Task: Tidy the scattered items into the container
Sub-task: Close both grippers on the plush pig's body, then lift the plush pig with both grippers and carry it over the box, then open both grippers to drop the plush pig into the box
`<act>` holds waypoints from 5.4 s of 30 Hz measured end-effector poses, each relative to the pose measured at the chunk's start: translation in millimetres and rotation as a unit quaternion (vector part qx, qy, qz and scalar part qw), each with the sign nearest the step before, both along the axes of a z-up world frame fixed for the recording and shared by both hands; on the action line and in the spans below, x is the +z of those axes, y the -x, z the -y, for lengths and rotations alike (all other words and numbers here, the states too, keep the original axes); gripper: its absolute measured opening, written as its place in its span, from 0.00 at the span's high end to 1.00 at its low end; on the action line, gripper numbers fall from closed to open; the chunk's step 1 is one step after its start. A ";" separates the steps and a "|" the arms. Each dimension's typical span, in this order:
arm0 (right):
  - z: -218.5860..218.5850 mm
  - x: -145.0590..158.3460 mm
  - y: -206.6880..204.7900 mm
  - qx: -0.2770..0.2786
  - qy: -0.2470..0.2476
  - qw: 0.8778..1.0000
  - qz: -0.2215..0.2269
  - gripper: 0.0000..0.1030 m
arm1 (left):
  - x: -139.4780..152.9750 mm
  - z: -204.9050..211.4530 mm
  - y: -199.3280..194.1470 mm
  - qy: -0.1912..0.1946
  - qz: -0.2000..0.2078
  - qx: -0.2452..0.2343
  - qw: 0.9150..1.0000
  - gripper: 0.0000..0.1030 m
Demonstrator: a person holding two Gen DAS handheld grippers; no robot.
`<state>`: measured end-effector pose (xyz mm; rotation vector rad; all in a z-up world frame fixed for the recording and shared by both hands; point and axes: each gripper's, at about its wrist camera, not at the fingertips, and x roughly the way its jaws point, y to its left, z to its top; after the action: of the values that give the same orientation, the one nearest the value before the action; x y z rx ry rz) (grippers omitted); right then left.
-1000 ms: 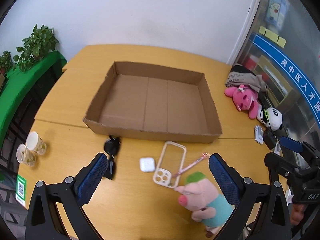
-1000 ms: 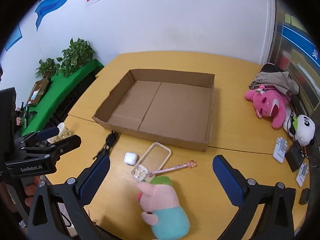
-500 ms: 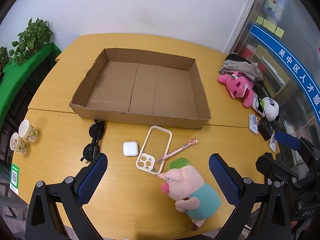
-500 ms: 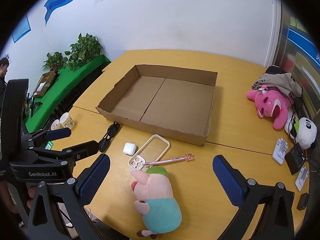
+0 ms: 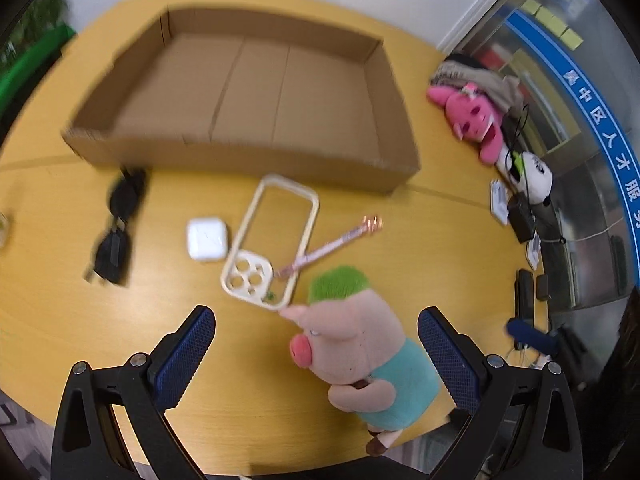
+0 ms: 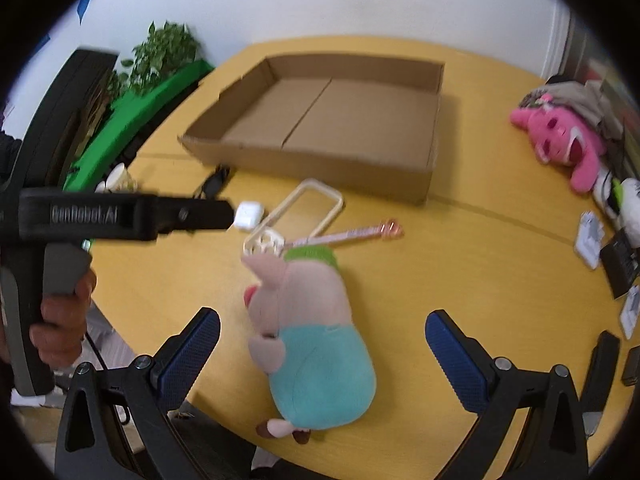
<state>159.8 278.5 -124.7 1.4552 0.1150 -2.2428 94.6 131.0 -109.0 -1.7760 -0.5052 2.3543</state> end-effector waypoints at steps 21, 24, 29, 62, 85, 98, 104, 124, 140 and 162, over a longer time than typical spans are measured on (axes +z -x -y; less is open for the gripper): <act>22.4 -84.3 -15.9 0.049 -0.053 0.995 0.072 0.23 | -79.4 -36.3 5.4 -0.103 0.105 -0.060 0.987 0.31; 19.5 -82.7 -16.6 0.046 -0.051 0.995 0.078 0.30 | -75.2 -37.4 5.6 -0.100 0.103 -0.065 0.987 0.38; 11.6 -76.4 -21.4 0.028 -0.023 0.995 0.092 0.37 | -60.4 -37.8 2.7 -0.092 0.092 -0.072 0.989 0.50; 125.5 201.9 117.9 -0.023 0.084 0.982 -0.165 0.39 | 274.1 109.9 125.4 -0.014 -0.230 -0.098 0.968 0.50; 205.2 121.4 277.8 -0.043 0.110 0.993 -0.028 0.39 | 182.3 191.7 289.6 -0.024 -0.134 -0.110 0.985 0.52; 240.2 16.8 368.7 -0.043 0.122 0.991 0.039 0.39 | 70.4 222.8 387.9 -0.018 -0.074 -0.111 0.991 0.52; 252.4 -36.5 390.9 -0.056 0.127 0.988 0.069 0.39 | 11.7 230.2 413.5 -0.004 -0.039 -0.120 0.992 0.52; 267.3 -77.4 378.5 -0.044 0.184 0.974 0.129 0.33 | -20.3 246.3 411.7 0.067 -0.019 -0.084 0.994 0.39; 126.6 -8.4 324.9 -0.058 0.173 0.983 0.037 0.17 | 23.7 262.7 324.8 0.021 -0.054 -0.077 0.995 0.16; 0.2 -44.5 250.2 -0.085 -0.086 0.992 0.047 0.24 | -85.4 212.1 164.7 -0.020 0.115 -0.086 0.990 0.25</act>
<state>-90.4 278.3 -169.2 1.7169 0.1629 -2.3419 -70.1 -81.1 -194.4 -1.9967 -0.4063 2.0265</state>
